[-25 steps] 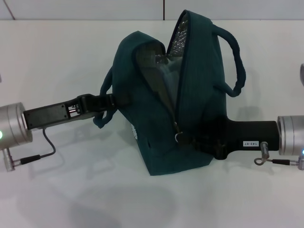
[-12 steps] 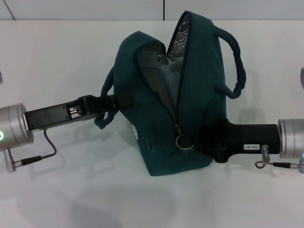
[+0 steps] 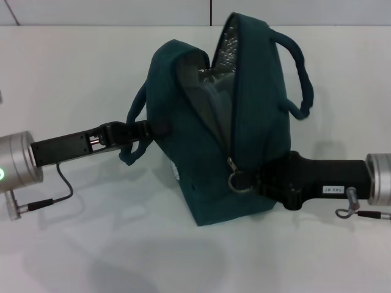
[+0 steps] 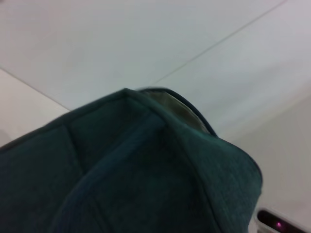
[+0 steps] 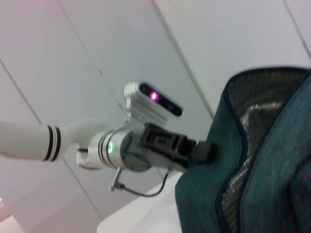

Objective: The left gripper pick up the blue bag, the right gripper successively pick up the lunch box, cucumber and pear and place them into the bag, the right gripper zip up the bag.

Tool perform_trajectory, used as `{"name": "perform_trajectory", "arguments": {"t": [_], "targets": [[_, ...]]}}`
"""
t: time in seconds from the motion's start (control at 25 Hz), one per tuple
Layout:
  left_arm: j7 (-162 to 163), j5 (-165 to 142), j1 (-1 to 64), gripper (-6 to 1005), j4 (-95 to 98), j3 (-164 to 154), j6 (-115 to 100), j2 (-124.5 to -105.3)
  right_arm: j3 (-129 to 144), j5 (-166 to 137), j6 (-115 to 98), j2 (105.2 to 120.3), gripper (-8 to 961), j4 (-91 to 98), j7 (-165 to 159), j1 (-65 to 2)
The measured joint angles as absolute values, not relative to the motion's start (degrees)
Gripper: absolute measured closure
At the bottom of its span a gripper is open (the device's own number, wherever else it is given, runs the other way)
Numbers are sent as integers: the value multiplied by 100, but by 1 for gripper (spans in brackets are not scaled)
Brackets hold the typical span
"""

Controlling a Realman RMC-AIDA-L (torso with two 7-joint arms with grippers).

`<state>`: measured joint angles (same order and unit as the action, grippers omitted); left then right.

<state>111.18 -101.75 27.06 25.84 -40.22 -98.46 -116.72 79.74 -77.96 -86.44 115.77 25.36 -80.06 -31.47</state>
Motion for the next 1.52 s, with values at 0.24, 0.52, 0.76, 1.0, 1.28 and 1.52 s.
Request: {"name": "perform_trajectory", "arguments": {"t": [0.24,0.52,0.76,1.0,1.28,1.52], "targets": [[10926,-10169,2767,906,2584,-4006,-9949,-11664,7765,-7620,-8991,11545,934,2609,-7989,-3046],[10875,-10168,2777,886,2584,-4007,-9950,-11663,7768,-7674,-8888,11536,934,2543,-8004,-3056],[10872,-10150,2778,869,2583,-4008,-9950,-11663,7799,-7873,-8739,11551,935,2534,-8004,-3074],[10872,-10101,2778,869,2584,-4008,-9950,-11663,7813,-7975,-8650,11568,936,2524,-8012,-3073],[10872,-10098,2777,870,2584,-4008,-9948,-11668,8026,-8000,-8269,11589,935,2506,-8019,-3109],[10877,-10098,2777,870,2584,-4008,-9933,-11672,8120,-7999,-8078,11603,935,2504,-8024,-3169]]}}
